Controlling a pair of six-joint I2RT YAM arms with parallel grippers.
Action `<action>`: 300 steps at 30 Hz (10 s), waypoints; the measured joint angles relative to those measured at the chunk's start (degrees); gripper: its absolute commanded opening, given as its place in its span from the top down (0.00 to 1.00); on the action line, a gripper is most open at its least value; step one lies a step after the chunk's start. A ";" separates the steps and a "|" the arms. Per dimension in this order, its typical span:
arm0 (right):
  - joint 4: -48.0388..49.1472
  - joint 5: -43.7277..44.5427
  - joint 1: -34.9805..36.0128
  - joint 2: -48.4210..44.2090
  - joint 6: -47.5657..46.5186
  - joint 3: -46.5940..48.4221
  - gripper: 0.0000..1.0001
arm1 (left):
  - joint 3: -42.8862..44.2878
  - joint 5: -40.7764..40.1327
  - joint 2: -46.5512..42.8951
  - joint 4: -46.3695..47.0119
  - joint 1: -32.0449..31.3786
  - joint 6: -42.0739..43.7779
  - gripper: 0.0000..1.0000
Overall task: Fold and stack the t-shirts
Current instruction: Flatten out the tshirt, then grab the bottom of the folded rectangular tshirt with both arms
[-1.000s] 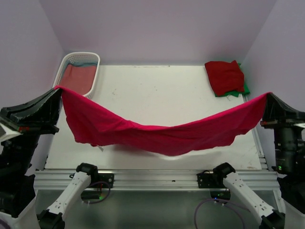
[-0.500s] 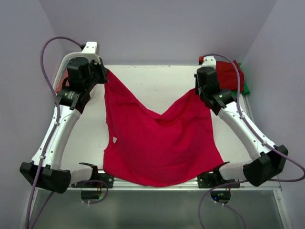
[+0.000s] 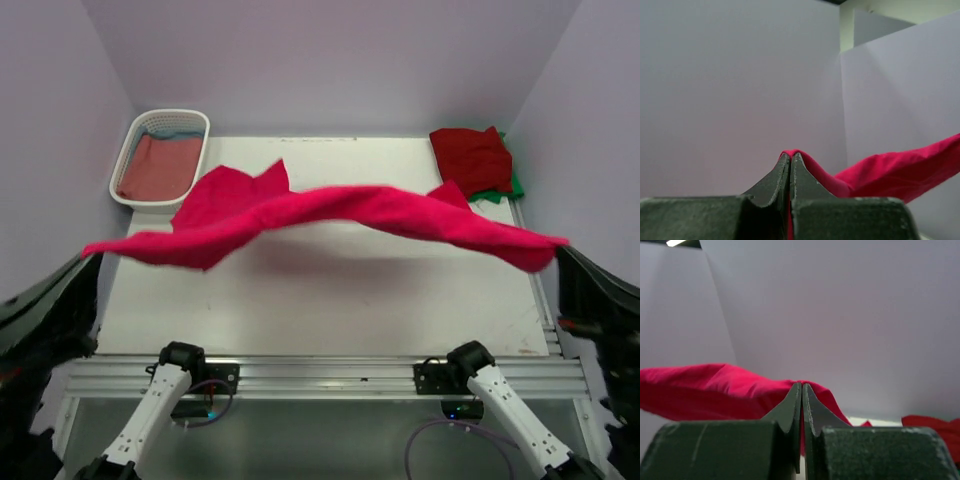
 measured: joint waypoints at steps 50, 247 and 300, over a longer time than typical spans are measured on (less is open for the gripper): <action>7.39 21.33 -13.42 100.10 8.85 16.90 1.00 | 4.24 -23.76 92.63 13.81 7.61 0.11 1.00; 4.50 8.59 -30.82 41.03 40.59 -48.30 0.37 | -35.54 -30.23 35.50 -41.79 -44.83 -28.30 1.00; 0.50 7.52 -35.50 35.19 38.27 -51.76 1.00 | -39.54 -31.54 33.70 -38.27 -38.10 -23.96 1.00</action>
